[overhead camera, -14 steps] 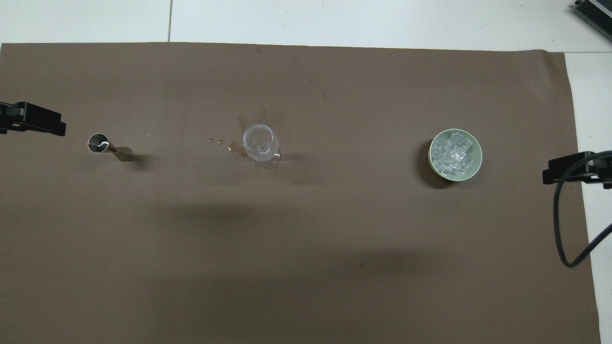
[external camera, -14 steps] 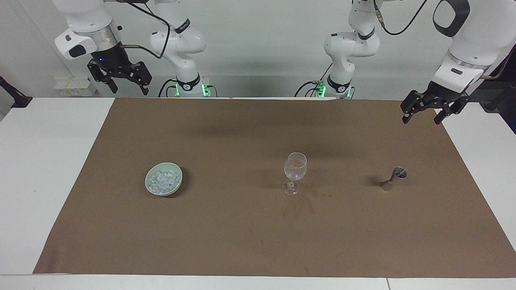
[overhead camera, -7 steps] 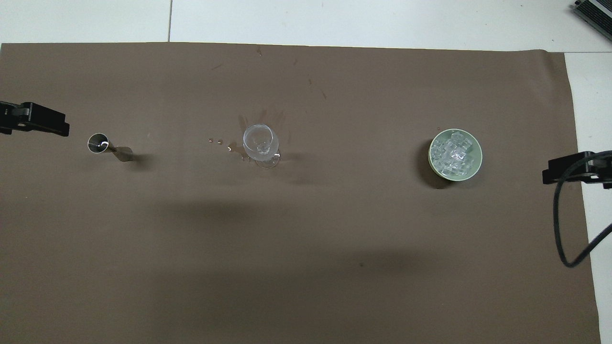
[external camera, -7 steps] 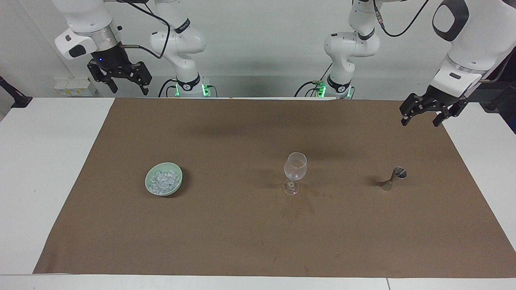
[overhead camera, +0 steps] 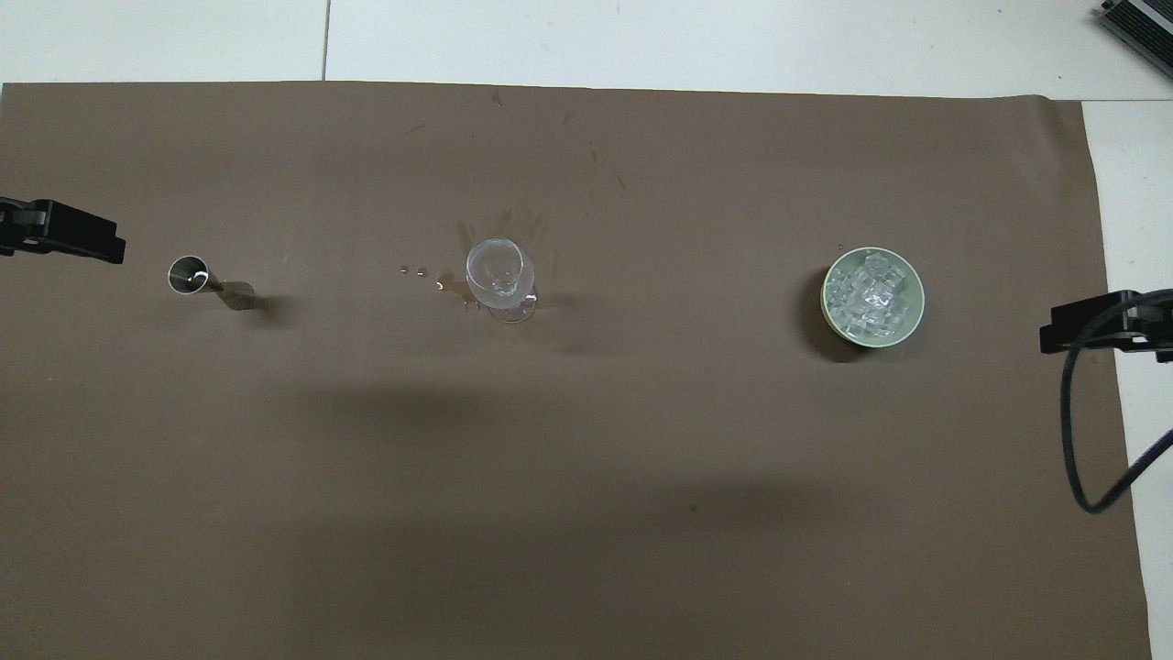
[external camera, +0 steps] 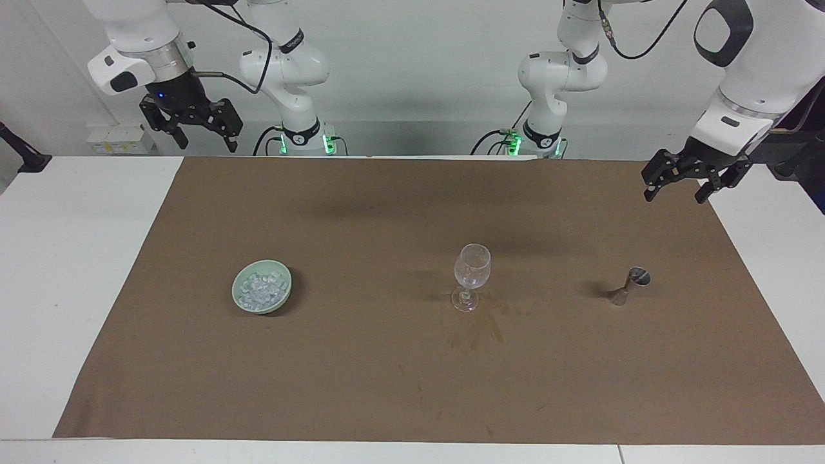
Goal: Pour wine and add ice with both arms
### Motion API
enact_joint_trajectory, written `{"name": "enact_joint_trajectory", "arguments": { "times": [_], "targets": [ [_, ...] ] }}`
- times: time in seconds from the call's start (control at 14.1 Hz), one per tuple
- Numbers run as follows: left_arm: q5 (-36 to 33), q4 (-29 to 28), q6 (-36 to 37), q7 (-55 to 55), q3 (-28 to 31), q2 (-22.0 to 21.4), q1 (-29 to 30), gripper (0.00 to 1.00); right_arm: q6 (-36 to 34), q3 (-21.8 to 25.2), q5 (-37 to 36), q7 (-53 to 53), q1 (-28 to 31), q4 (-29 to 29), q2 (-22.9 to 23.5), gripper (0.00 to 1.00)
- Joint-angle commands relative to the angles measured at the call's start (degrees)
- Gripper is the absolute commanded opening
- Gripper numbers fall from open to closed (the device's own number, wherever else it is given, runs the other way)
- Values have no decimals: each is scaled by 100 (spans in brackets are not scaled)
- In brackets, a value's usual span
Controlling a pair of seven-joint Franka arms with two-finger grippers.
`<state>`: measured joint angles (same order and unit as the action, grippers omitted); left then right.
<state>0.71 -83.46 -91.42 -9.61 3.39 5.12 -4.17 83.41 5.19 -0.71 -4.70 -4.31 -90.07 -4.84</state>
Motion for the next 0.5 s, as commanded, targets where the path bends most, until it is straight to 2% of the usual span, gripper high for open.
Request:
{"name": "enact_joint_trajectory", "arguments": {
  "times": [0.0,0.36,0.43],
  "targets": [
    [305,23,80,-715,-5,-37,267,100,0,9,150,110,53,-72,-87,100],
    [570,-73,327,-2306,-5,-20,698,100,0,9,150,119,53,-72,-87,100],
    [814,-213,300,-2708,-14,-11,907,100,0,9,150,110,53,-72,-87,100]
  ]
}}
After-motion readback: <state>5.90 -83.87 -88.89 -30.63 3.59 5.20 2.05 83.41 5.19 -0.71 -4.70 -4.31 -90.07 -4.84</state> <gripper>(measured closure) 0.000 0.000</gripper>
